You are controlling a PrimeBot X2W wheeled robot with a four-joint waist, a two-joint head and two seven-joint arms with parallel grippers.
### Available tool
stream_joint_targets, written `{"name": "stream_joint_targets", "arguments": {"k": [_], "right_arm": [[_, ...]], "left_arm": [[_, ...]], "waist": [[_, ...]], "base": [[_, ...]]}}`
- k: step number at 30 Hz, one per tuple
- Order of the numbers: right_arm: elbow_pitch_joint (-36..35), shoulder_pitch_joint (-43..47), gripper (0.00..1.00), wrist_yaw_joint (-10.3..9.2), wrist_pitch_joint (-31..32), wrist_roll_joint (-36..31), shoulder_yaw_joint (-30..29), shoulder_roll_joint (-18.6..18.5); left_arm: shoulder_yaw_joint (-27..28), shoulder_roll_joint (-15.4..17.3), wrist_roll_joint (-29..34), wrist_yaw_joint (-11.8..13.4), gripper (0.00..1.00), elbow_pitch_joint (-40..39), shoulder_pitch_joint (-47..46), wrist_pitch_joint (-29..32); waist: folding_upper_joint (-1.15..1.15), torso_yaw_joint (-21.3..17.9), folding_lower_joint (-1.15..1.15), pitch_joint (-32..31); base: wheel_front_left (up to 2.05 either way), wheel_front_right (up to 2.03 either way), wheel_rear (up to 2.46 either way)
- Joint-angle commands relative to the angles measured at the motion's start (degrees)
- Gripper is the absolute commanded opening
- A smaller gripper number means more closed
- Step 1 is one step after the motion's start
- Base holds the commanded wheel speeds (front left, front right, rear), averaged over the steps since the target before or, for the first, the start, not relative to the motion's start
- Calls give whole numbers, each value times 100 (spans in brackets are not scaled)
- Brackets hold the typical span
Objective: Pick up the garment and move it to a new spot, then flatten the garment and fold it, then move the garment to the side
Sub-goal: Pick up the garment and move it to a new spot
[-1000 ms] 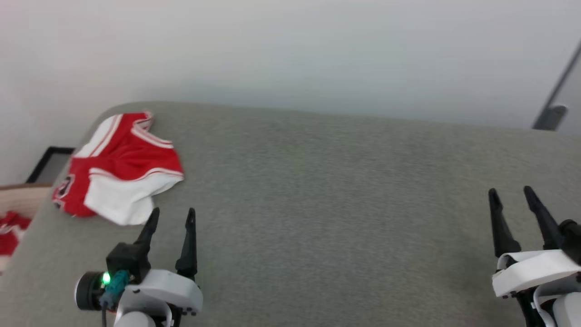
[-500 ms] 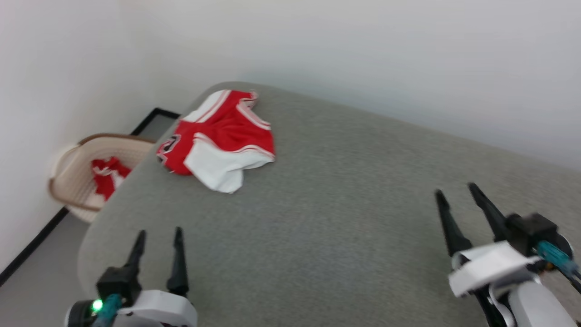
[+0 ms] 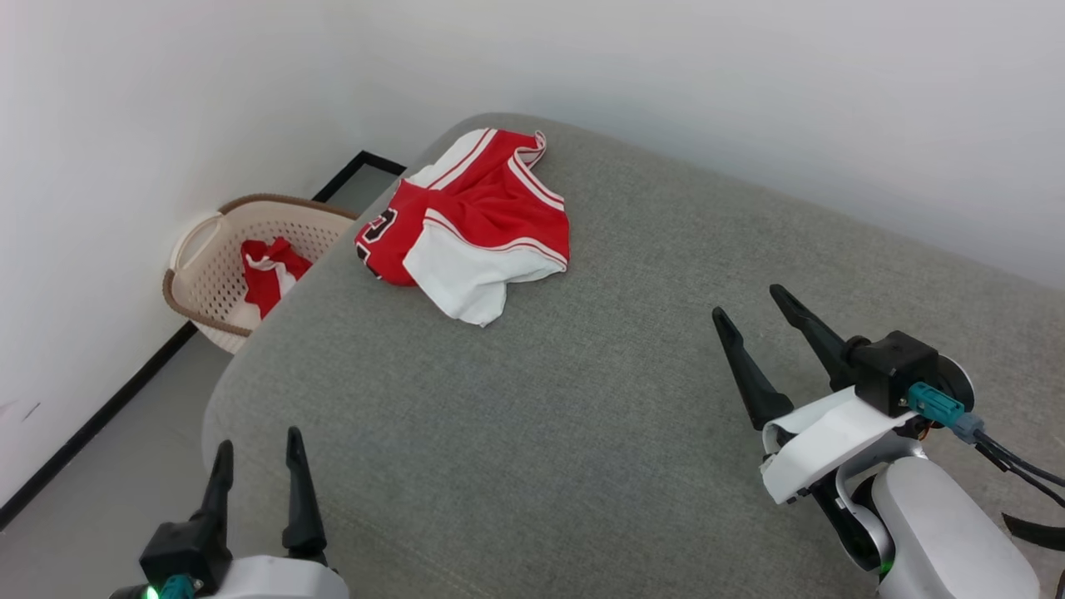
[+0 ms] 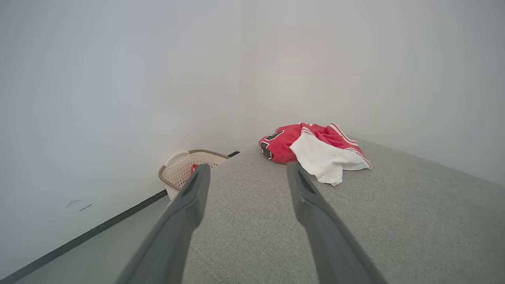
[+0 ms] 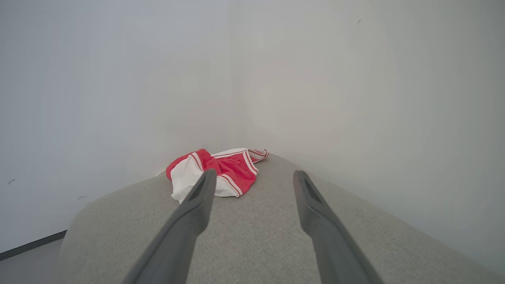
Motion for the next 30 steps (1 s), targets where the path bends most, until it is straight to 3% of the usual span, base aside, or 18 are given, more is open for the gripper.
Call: {"name": "stream_joint_targets", "arguments": {"k": [1, 6, 12, 18, 22, 25, 30], "right_arm": [[13, -43, 100, -8, -3, 58, 26, -18], [-19, 72, 100, -8, -3, 103, -16, -74], [-187, 378, 100, -8, -3, 7, -442, -195], [-474, 84, 100, -8, -3, -159, -468, -356], [-626, -274, 100, -7, 2, -186, -398, -466], [-691, -469, 100, -8, 0, -131, -384, -486], [-784, -603, 100, -8, -1, -93, -401, -389]], "left_arm": [[-18, -5, -36, 45, 100, -26, 19, 0], [-146, -5, 20, -81, 100, 63, -137, 0], [-602, 60, 257, -603, 100, 735, -1090, 0], [-705, 227, 107, -838, 100, 1776, -2974, 0], [-599, 533, -66, -902, 100, 2901, -4297, 60], [-514, 924, -164, -912, 100, 3786, -5117, 426], [-218, 1435, -692, -951, 100, 5152, -6063, 1896]], "waist": [[0, 10, 0, 24], [0, -27, 0, 45], [0, -107, 0, 247], [0, -858, 0, 1079], [0, -1383, 0, 1646], [0, -1793, 0, 1948], [0, -2350, 0, 2250]], "base": [[0, 0, 0], [0, 0, 0], [0, 0, 0], [0, 0, 0], [0, 0, 0], [0, 0, 0], [0, 0, 0]]}}
